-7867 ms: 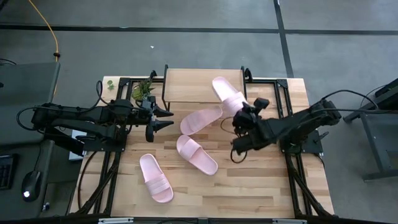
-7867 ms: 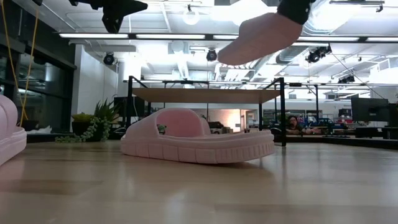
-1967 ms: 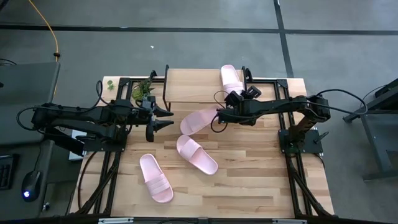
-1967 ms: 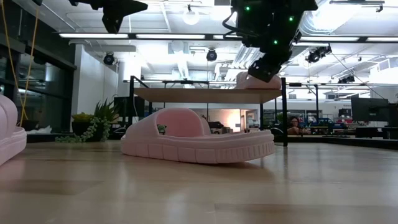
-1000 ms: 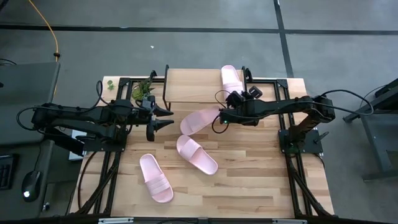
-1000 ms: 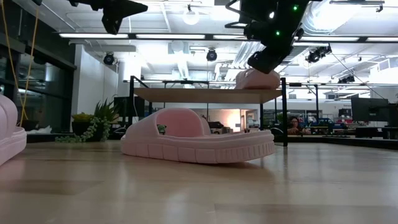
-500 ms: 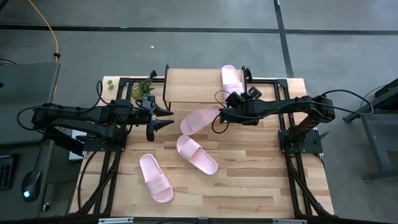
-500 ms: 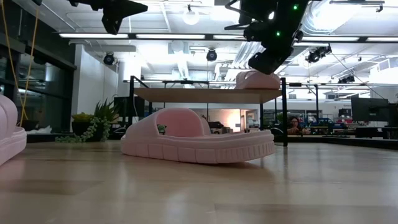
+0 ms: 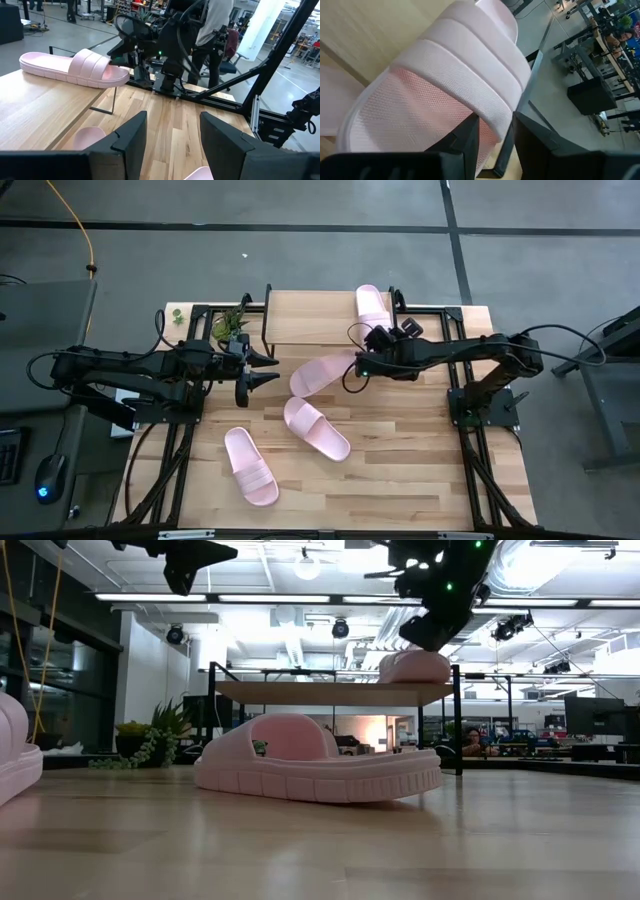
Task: Pick and place slides into the shelf
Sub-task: Put the pink slide on the shelf
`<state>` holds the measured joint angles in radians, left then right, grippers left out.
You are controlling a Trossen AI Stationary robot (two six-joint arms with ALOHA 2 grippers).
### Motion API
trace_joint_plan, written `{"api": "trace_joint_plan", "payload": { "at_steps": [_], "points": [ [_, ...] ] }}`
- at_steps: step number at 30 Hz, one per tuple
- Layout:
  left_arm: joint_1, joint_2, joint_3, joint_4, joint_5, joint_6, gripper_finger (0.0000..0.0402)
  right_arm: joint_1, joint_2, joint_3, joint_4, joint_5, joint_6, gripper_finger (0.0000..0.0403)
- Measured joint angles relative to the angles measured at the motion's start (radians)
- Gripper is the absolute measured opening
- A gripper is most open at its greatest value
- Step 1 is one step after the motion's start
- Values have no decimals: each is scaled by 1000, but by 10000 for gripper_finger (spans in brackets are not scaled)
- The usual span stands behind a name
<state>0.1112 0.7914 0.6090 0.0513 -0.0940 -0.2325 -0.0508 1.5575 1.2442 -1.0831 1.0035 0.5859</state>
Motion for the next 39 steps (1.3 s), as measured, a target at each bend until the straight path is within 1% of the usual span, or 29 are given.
{"api": "trace_joint_plan", "payload": {
  "at_steps": [7,14,19,27,33,39],
  "points": [
    [0,0,0,0,-1,0,166,37,-46,0,4,2,16,106],
    [0,0,0,0,-3,0,166,54,-47,0,4,4,16,106],
    [0,0,0,0,-4,0,166,54,-47,0,10,-18,6,106],
    [0,0,0,0,-4,0,166,59,-47,0,139,-142,-142,106],
    [0,0,0,-1,-4,0,166,99,-47,0,257,-192,-250,106],
    [0,0,0,-2,-4,18,166,143,-47,0,307,-251,-313,106]
  ]
}}
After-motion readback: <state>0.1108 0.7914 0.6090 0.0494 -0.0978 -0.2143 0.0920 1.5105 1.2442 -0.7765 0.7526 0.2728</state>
